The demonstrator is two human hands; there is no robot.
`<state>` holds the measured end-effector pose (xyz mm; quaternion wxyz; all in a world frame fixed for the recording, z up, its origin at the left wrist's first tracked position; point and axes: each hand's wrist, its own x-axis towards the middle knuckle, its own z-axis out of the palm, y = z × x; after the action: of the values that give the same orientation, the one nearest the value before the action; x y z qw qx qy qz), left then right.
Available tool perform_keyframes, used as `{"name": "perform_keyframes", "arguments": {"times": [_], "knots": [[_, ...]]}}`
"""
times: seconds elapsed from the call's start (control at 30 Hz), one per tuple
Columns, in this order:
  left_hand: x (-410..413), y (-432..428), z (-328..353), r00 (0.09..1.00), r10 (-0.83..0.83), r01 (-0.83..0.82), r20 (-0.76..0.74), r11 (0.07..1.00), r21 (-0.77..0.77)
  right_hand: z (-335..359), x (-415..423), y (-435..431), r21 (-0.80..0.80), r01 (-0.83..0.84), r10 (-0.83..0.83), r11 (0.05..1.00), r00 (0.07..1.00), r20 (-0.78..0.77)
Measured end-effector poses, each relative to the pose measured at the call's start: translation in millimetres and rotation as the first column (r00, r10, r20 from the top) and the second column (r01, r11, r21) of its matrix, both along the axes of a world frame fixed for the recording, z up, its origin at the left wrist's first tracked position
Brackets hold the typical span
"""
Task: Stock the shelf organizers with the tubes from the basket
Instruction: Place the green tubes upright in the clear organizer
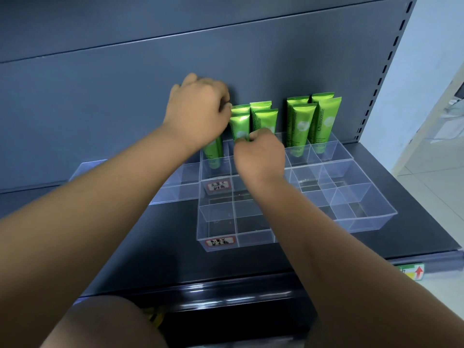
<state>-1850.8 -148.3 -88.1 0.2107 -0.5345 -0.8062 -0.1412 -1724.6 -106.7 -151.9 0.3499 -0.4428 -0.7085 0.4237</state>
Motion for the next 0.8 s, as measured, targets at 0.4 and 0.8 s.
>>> {"name": "perform_keyframes", "arguments": {"times": [0.4,0.8], "knots": [[40.6,-170.1,-34.2,0.936,0.351,-0.347,-0.031,0.934,0.088,-4.7,1.4,-76.7,0.759,-0.269,0.116,0.593,0.961,0.25],[99.2,-413.0,-77.8,0.616,0.78,-0.784,0.11,0.621,-0.011,-14.4,13.1,-277.5,0.522,-0.771,0.625,0.364,0.618,0.477]]}}
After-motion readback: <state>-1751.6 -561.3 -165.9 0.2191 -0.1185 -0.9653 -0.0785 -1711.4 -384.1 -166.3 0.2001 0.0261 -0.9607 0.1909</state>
